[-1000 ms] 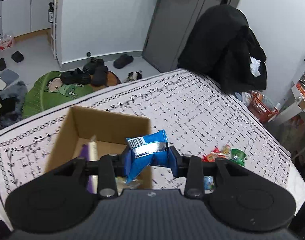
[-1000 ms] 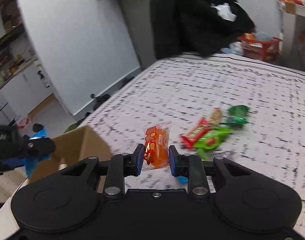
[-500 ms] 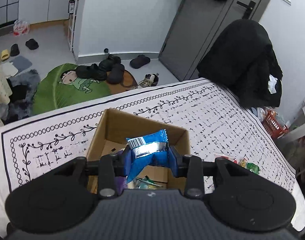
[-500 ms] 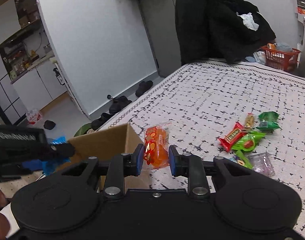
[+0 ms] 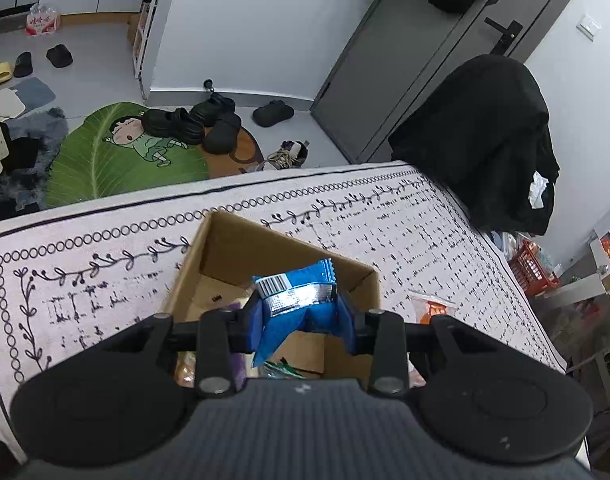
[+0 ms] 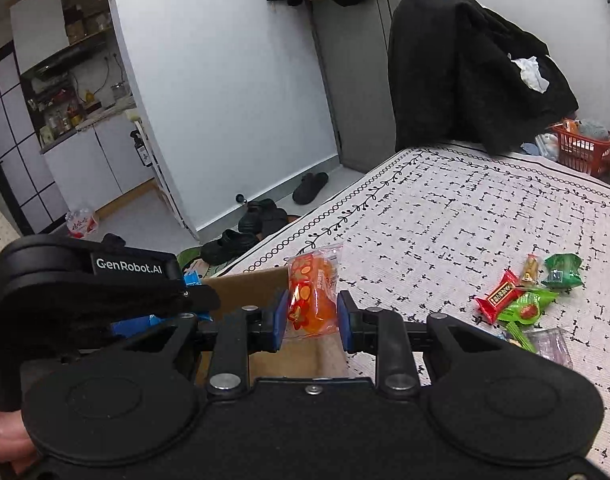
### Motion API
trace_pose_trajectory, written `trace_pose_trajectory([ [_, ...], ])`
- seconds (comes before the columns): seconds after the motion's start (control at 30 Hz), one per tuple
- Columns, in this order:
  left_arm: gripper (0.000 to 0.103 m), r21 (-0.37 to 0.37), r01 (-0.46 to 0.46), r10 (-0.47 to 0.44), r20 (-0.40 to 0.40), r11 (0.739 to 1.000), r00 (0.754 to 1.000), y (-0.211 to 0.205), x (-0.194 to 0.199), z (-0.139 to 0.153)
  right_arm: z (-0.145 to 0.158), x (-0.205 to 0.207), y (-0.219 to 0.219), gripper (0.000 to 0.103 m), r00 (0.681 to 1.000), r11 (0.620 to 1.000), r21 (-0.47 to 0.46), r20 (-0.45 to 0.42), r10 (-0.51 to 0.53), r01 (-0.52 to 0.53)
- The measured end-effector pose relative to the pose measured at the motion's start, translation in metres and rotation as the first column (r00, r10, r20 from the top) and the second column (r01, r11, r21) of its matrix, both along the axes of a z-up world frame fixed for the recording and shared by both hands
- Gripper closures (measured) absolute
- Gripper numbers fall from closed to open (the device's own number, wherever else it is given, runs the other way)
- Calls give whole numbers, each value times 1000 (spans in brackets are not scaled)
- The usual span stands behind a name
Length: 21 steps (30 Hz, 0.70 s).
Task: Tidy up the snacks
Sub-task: 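Carry the blue packet and orange candy over the cardboard box with both tools, then open both tools to drop the snacks into the cardboard box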
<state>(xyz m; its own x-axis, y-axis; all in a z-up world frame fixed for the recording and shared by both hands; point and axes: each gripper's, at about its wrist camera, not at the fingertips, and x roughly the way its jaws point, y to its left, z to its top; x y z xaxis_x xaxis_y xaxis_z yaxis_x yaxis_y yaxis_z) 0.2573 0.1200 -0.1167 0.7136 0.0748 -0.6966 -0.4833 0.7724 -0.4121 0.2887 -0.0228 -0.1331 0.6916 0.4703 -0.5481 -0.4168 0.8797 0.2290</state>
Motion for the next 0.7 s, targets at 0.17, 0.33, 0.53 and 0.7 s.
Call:
trace_pose_trajectory([
  [0.17, 66, -53, -31, 31, -3, 998, 1000, 17, 0, -4, 4, -3, 13, 77, 1000, 1000, -16, 9, 11, -11],
  [0.33, 65, -78, -31, 30, -15, 996, 999, 25, 2, -9, 5, -4, 22, 77, 1000, 999, -36, 0, 3, -3],
  [0.53, 59, -106, -63, 60, -32, 992, 998, 38, -3, -14, 1, 2, 26, 77, 995, 1000, 15, -104, 8, -7],
  [0.7, 47, -141, -78, 73, -35, 987, 997, 48, -8, -16, 2, -1, 35, 77, 991, 1000, 14, -131, 18, -16],
])
